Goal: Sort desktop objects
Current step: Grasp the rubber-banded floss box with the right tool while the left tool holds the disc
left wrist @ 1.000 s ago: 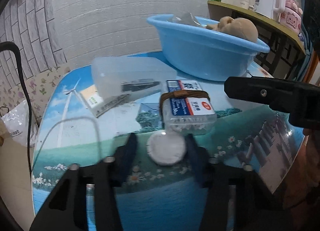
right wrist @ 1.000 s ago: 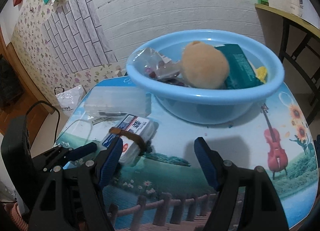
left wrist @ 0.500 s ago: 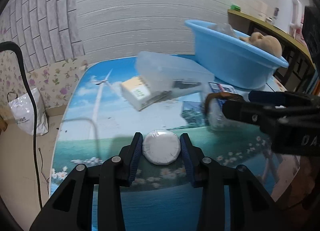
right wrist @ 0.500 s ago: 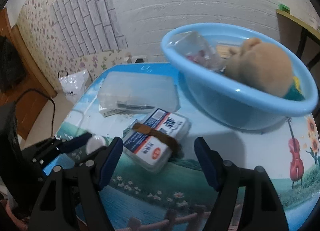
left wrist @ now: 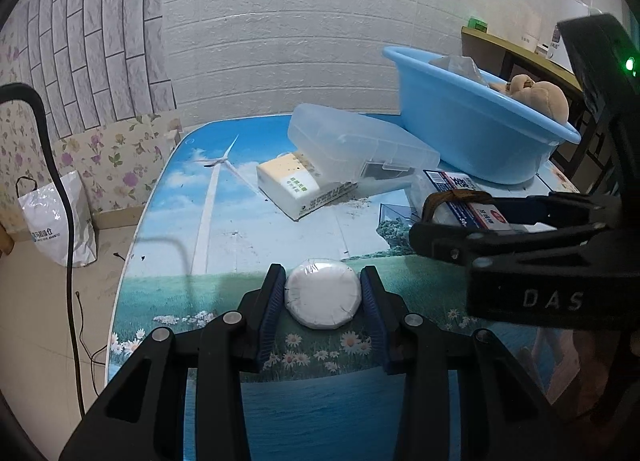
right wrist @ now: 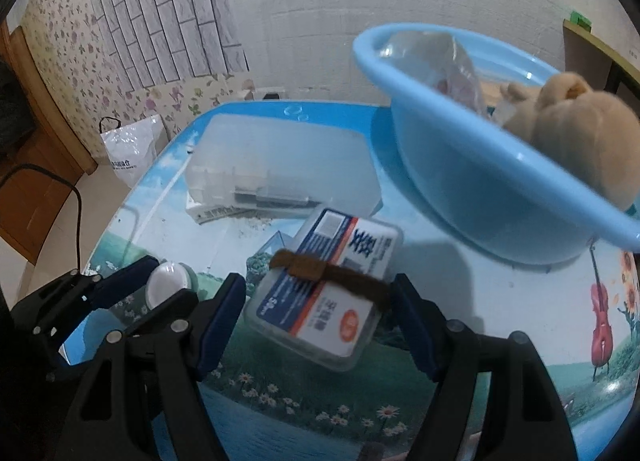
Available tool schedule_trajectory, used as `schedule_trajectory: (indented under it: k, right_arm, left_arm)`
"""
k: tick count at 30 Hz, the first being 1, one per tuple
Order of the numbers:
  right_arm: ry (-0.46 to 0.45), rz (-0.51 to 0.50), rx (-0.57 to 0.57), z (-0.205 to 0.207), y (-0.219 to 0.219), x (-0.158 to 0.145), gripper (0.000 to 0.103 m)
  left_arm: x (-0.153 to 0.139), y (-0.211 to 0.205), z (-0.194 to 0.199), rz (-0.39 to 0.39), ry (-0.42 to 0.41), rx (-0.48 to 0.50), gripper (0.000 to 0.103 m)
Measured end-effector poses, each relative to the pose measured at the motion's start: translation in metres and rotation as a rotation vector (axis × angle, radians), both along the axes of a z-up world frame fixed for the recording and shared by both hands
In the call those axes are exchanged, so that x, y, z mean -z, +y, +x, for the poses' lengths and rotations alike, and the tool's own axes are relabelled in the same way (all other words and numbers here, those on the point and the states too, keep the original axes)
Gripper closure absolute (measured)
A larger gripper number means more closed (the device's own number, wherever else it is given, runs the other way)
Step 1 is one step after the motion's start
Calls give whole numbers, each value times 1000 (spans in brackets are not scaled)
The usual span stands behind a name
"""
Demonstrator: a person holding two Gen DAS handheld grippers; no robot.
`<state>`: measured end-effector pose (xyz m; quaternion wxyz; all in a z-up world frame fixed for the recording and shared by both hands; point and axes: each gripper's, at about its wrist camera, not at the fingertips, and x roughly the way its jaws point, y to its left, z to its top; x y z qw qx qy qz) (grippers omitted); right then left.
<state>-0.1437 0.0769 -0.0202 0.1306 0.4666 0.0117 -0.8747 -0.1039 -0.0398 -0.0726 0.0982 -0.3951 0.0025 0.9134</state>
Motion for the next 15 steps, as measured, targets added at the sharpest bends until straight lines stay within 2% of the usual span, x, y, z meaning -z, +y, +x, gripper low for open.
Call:
schedule_trajectory:
  k: [2,3,6,15]
  right_arm:
    - [20,3,-12,3,1,-1,30]
    - [33,12,-14,3,1,-1,35]
    - [58,26,-35,6,2,-5,38]
    - [72,8,-106,33,23,-15,39]
  left_arm:
    - [0,-1,0,1,0,0,65]
    - [-1,0,0,1,-1,-2,65]
    - [-1,1,1,3,-4,-6,65]
    - [-3,15,10,22,-25,9,65]
